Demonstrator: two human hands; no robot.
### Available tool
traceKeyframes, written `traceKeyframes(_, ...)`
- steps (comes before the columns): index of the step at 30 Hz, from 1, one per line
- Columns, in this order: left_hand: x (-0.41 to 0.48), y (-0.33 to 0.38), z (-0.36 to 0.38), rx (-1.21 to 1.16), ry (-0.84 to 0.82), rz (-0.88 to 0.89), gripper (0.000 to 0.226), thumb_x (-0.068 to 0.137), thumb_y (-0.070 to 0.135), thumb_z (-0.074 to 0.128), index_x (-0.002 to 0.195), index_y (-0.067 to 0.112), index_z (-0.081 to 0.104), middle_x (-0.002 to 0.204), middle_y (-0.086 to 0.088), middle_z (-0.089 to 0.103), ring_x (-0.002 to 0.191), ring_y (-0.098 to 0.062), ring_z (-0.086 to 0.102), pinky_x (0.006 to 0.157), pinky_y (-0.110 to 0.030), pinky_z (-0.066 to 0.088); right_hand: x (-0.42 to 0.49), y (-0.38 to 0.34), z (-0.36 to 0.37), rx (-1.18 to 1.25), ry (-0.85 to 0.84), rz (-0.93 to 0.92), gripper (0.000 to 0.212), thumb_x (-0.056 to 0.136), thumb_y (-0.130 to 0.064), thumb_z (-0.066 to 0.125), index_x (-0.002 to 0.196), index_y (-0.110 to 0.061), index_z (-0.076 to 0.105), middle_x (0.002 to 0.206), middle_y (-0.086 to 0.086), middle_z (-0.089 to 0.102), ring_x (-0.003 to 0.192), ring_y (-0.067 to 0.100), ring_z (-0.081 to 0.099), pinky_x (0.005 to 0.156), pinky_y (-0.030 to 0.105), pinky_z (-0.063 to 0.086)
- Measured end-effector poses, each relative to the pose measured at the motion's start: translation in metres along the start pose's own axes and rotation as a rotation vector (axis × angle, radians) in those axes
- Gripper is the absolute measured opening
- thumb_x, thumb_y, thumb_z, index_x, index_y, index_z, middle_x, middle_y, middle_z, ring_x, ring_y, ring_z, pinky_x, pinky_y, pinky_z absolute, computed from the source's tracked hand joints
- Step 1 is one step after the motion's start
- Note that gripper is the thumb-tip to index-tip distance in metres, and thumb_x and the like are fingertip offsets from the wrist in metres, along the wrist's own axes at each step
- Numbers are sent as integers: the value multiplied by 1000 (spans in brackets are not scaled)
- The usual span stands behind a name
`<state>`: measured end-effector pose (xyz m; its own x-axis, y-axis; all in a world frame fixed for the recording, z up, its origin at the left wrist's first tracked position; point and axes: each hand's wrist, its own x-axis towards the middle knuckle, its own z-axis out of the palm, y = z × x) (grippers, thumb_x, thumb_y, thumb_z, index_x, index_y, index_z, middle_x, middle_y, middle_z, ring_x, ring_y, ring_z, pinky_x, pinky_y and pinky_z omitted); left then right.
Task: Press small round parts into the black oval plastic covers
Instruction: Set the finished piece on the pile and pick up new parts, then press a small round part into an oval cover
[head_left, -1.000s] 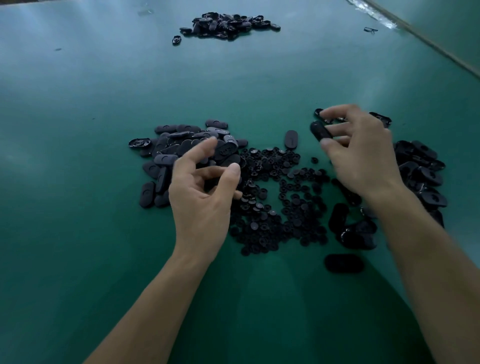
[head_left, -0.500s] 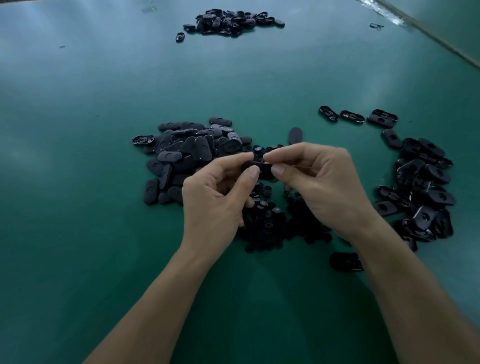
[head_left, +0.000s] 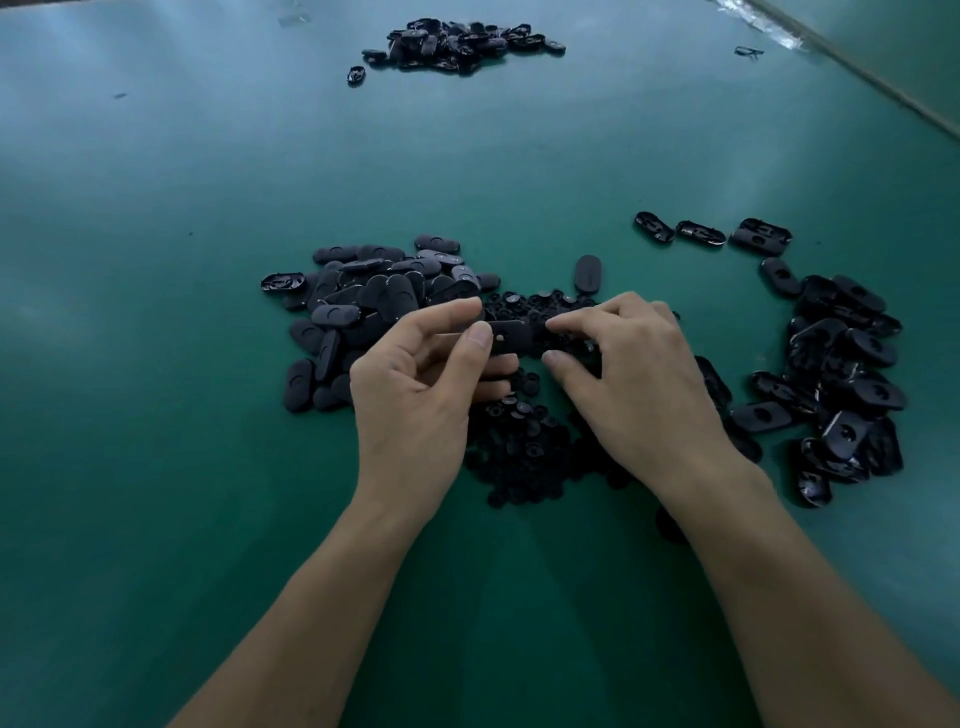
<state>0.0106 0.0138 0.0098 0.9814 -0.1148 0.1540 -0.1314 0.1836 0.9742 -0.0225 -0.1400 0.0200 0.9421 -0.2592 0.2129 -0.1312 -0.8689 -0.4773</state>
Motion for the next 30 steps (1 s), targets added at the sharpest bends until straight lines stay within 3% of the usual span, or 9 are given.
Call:
traceKeyframes(4, 0, 0, -1, -3, 7, 5, 11, 96, 5, 63, 98, 13, 70, 79, -3, 75, 74, -20, 75, 63, -23, 58, 1, -2, 2, -1, -17, 9, 25, 93, -32, 67, 117, -25, 70, 102, -4, 53, 106, 19, 49, 93, 29, 39)
traceKeyframes(8, 0, 0, -1, -6, 11, 0, 9, 96, 5, 64, 98, 12, 70, 80, -4, 75, 75, -21, 75, 62, -23, 58, 2, -3, 3, 14, 5, 29, 14, 93, -28, 67, 104, -22, 75, 100, 0, 61, 102, 21, 55, 91, 31, 43)
traceKeyframes(14, 0, -1, -1, -11, 21, -3, 9, 95, 5, 64, 96, 11, 70, 81, -6, 75, 76, -22, 76, 62, -23, 58, 1, -2, 4, 59, 81, -11, 12, 95, -25, 65, 99, -19, 74, 97, -3, 59, 99, 19, 55, 86, 23, 38)
traceKeyframes(17, 0, -2, -1, -9, 25, -6, 9, 95, 4, 65, 96, 11, 70, 81, -5, 76, 76, -22, 76, 62, -23, 58, 1, -4, 0, 201, 201, -76, 11, 97, -21, 63, 96, -14, 72, 88, -4, 64, 83, 12, 59, 79, 23, 47)
traceKeyframes(19, 0, -2, -1, 1, 24, -2, 9, 94, 4, 65, 96, 11, 70, 82, -5, 76, 75, -22, 76, 62, -23, 58, -1, -7, -3, 334, 242, -90, 10, 96, -20, 66, 95, -13, 73, 80, -11, 65, 74, 6, 60, 71, 13, 46)
traceKeyframes(22, -1, -1, 0, 15, 16, 15, 10, 94, 4, 67, 96, 12, 71, 82, -6, 77, 75, -21, 76, 63, -23, 58, -4, -12, -5, 490, 205, -65, 9, 93, -17, 70, 99, -16, 77, 84, -20, 68, 81, -5, 65, 73, 5, 45)
traceKeyframes(26, -1, -1, -1, 20, -4, 23, 13, 93, 1, 66, 97, 12, 71, 83, -4, 77, 76, -20, 76, 66, -22, 58, -6, -17, -3, 546, 131, -92, 19, 92, -12, 69, 107, -19, 77, 94, -15, 72, 90, -8, 66, 79, 4, 45)
traceKeyframes(30, 0, -3, -1, 19, -13, 21, 18, 92, -2, 66, 98, 13, 72, 86, -6, 77, 80, -21, 76, 70, -24, 59, -8, -20, -1, 619, 105, -80, 19, 90, -11, 70, 104, -24, 73, 82, -18, 70, 77, -2, 66, 70, 9, 48)
